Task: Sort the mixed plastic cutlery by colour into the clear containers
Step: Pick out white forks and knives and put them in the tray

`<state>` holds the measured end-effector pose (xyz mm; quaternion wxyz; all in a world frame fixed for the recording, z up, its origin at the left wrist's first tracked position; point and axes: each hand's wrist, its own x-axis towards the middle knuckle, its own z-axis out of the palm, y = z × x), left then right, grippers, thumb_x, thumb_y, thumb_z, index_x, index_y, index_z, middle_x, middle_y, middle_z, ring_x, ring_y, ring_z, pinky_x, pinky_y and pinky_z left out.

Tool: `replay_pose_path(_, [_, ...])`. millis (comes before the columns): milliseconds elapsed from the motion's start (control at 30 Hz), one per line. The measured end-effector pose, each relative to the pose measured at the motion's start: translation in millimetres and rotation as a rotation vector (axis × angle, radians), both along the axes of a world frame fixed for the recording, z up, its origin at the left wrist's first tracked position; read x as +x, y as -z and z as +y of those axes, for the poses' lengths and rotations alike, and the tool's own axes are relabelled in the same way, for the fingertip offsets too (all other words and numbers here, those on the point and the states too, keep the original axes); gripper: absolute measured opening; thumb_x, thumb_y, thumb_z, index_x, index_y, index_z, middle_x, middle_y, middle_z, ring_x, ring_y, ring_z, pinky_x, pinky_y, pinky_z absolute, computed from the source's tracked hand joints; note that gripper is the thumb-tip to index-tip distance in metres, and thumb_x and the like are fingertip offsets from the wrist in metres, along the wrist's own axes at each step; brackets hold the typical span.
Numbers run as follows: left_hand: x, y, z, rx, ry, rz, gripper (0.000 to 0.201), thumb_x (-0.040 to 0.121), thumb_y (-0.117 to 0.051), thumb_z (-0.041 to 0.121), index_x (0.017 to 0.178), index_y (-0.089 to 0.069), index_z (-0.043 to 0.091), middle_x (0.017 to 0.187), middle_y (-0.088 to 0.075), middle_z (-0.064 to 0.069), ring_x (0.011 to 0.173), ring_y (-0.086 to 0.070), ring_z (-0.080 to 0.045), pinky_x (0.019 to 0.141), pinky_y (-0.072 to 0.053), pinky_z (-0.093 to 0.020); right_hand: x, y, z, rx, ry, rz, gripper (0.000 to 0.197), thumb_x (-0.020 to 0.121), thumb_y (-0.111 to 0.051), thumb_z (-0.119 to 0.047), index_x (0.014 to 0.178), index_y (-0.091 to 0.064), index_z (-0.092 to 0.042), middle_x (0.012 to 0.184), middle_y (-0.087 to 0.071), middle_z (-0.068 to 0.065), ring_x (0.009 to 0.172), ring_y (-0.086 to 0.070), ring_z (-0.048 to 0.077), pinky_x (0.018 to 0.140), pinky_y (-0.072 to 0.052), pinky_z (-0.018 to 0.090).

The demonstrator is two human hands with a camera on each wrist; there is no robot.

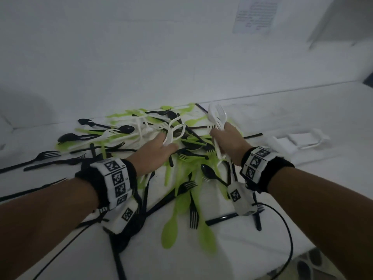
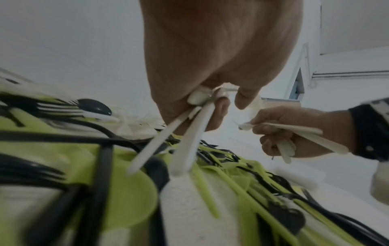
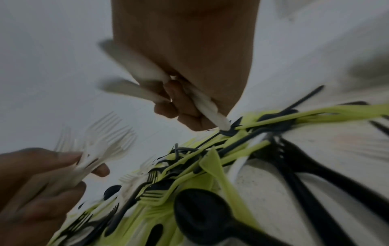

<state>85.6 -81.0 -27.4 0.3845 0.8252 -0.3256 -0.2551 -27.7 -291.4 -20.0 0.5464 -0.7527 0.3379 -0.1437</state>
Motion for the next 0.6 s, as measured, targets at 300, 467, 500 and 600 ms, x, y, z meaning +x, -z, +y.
replay_pose_path(300, [-28.4, -4.0, -25.6, -0.130, -0.011, -0.040, 0.024, 0.101, -0.055, 0.028, 0.100, -0.055, 0.004, 0.076, -0.054, -0.004, 0.058, -0.045, -0.012, 0.058, -0.042, -0.032, -34.3, 7.8, -37.4, 0.110, 0.135, -0.096, 0.013, 0.089, -0.060, -0.016, 0.094, -0.048, -0.015, 0.087, -0.053, 0.008, 0.069, -0.051, 0.020, 0.058, -0.045, 0.032])
replay_pose_path(467, [-50.1, -4.8, -43.8, -0.072, -0.042, -0.139, 0.017, 0.099, -0.058, 0.025, 0.089, -0.060, 0.012, 0.073, -0.058, 0.003, 0.057, -0.049, -0.006, 0.058, -0.040, -0.028, -45.6, 22.1, -72.7, -0.106, -0.012, 0.113, 0.025, 0.087, -0.072, -0.028, 0.089, -0.053, -0.011, 0.085, -0.057, 0.009, 0.071, -0.054, 0.021, 0.063, -0.047, 0.035])
replay_pose_path(500, [-54.6, -4.8, -49.3, -0.059, -0.064, -0.148, 0.016, 0.099, -0.058, 0.026, 0.089, -0.059, 0.014, 0.074, -0.057, 0.003, 0.061, -0.049, -0.008, 0.059, -0.039, -0.028, -46.6, 26.3, -78.6, -0.193, -0.091, 0.166, 0.026, 0.086, -0.074, -0.029, 0.087, -0.056, -0.010, 0.085, -0.059, 0.010, 0.072, -0.055, 0.022, 0.066, -0.048, 0.037])
replay_pose_path(600, [-64.3, -1.6, -63.1, -0.055, -0.175, -0.137, 0.020, 0.098, -0.058, 0.027, 0.090, -0.057, 0.008, 0.075, -0.051, 0.000, 0.066, -0.047, -0.015, 0.061, -0.036, -0.031, -51.7, 31.5, -83.9, -0.449, -0.330, 0.261, 0.030, 0.090, -0.071, -0.032, 0.075, -0.054, -0.013, 0.076, -0.058, 0.007, 0.072, -0.056, 0.026, 0.061, -0.041, 0.035])
